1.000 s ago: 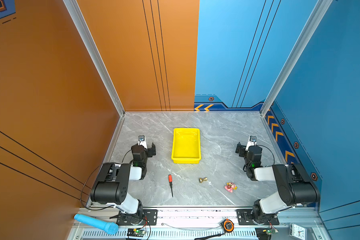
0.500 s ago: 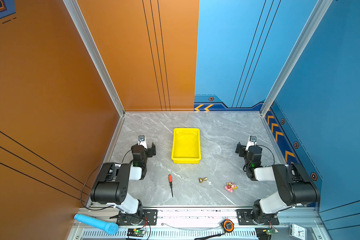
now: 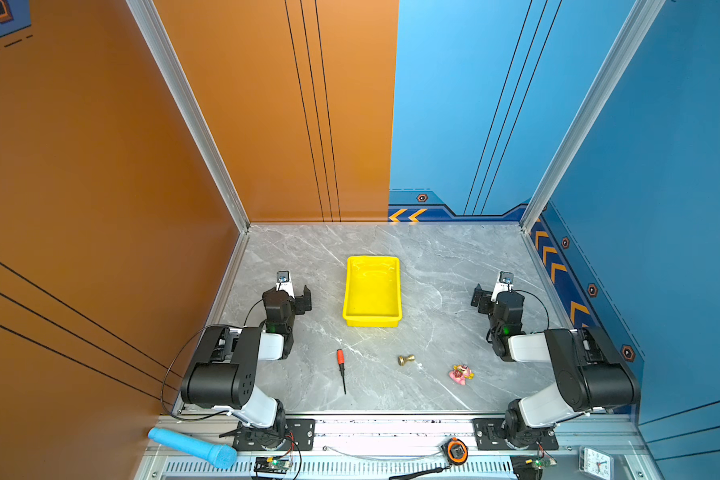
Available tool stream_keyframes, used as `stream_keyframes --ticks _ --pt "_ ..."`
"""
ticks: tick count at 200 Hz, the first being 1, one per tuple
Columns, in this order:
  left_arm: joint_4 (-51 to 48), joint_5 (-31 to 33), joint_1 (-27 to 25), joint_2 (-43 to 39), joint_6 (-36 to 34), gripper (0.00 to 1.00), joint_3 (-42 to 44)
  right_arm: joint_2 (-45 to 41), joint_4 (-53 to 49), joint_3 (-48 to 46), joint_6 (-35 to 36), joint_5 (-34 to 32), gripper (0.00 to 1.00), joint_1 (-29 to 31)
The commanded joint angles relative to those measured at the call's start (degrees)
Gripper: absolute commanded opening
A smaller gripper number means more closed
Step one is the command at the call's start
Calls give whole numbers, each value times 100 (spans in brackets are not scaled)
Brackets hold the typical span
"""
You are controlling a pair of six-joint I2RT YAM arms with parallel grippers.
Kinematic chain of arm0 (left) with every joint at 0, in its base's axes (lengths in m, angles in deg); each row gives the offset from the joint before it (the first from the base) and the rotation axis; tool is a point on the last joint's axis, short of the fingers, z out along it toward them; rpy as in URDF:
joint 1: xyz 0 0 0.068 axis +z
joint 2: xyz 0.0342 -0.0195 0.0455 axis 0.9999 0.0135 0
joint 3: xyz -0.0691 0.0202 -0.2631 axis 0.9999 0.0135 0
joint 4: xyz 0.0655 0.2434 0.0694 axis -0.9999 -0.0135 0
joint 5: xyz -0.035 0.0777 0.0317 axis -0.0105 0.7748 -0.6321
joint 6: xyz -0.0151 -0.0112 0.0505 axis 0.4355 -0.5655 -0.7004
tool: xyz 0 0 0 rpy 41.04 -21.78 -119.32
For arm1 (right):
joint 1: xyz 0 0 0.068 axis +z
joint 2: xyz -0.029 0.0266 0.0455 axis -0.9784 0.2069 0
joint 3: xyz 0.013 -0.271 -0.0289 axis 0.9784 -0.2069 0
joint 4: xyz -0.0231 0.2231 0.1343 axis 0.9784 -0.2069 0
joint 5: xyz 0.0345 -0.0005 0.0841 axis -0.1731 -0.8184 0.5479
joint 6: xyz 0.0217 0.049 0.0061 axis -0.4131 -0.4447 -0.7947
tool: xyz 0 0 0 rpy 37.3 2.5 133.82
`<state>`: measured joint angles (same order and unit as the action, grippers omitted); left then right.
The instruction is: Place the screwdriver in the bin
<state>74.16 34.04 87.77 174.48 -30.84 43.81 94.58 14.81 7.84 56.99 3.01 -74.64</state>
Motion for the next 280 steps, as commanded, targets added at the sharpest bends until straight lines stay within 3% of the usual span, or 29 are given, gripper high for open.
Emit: stream_keyframes --ticks 1,99,186,219,243,266,280 --pt "-37 -90 -13 42 -68 98 -77 39 53 69 -81 22 100 -17" --pt "-37 -106 -8 39 -65 98 -67 26 63 69 -97 -3 100 -17" --pt "-203 50 53 -181 40 98 -82 -284 -570 270 -203 -45 100 -81" --pt "-2311 340 42 -1303 316 98 -582 -1084 -2033 754 -27 -181 100 129" --pt "-3115 94 23 -2031 721 98 -659 -1799 -2568 803 -195 -387 100 423" --pt "-4207 -68 -79 -2645 1485 98 -959 -2618 -3560 1053 -789 -544 100 771" --pt "-5100 -4 -189 -2893 2060 98 -1249 -3010 -4664 1453 -1356 -746 100 1061"
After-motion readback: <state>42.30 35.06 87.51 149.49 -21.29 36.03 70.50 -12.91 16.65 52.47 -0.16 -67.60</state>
